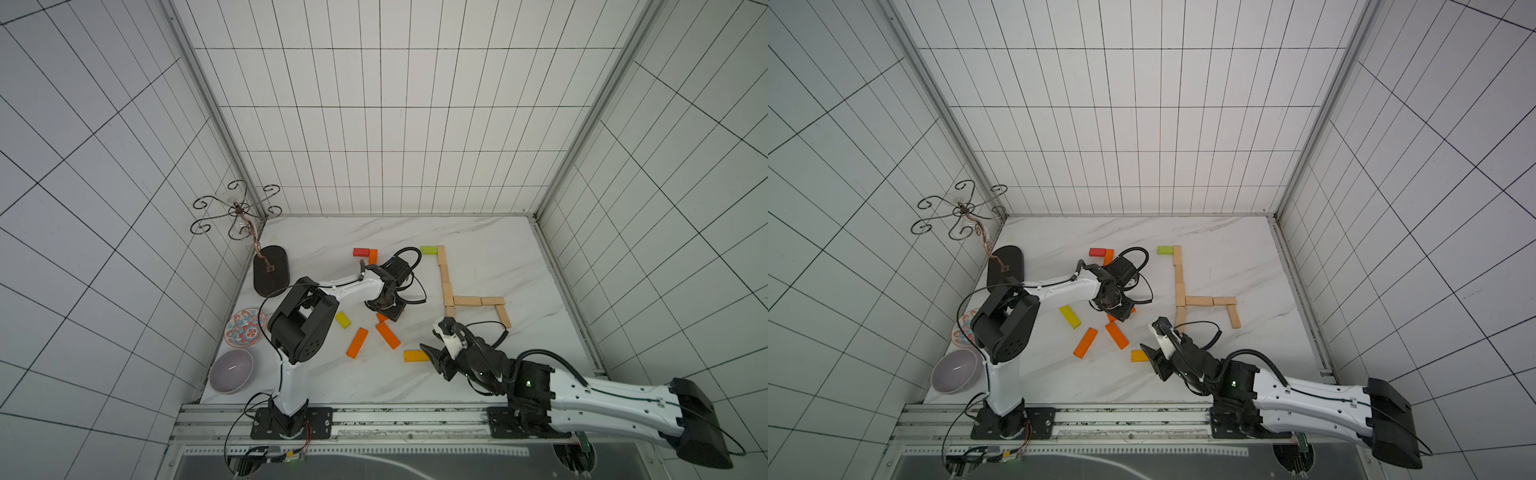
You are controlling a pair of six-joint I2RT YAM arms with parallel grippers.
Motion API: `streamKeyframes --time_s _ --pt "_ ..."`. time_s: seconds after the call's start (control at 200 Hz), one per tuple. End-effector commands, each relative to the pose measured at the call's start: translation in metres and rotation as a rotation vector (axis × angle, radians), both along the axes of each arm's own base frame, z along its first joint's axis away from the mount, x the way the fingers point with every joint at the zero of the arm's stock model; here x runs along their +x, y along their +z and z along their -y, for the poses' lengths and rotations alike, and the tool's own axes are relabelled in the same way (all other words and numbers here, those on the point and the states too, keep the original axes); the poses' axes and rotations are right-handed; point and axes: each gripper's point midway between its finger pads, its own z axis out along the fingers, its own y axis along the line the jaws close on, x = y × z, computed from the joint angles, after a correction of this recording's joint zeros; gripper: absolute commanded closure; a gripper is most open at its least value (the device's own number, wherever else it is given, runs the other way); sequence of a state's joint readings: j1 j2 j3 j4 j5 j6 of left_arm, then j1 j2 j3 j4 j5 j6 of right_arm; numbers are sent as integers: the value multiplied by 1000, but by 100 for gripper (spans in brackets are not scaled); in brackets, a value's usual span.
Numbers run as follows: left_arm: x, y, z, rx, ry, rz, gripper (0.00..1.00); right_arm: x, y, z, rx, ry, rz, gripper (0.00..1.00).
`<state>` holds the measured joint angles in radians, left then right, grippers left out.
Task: Assemble a giraffe with building blocks
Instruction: Pick up the building block from the center of the board, then assemble the building block at the center of the board.
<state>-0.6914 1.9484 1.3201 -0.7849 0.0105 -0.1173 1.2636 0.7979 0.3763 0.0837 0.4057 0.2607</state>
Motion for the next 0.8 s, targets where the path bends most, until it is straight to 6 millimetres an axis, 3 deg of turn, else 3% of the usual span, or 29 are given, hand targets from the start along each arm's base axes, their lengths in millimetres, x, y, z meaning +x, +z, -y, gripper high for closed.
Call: streamKeyframes --time_s 0.0,0.255,0.415,0.795 --pt "4 1 -9 31 35 36 55 -1 -19 5 -29 -11 -9 46" --pt "7 0 -59 31 272 22 75 -1 -19 6 -25 -13 -13 48" --pt "6 0 -81 15 363 9 78 -1 -19 6 -23 -18 -15 49" --pt "12 -7 -73 -43 409 -43 70 0 -20 5 -33 -23 -21 49"
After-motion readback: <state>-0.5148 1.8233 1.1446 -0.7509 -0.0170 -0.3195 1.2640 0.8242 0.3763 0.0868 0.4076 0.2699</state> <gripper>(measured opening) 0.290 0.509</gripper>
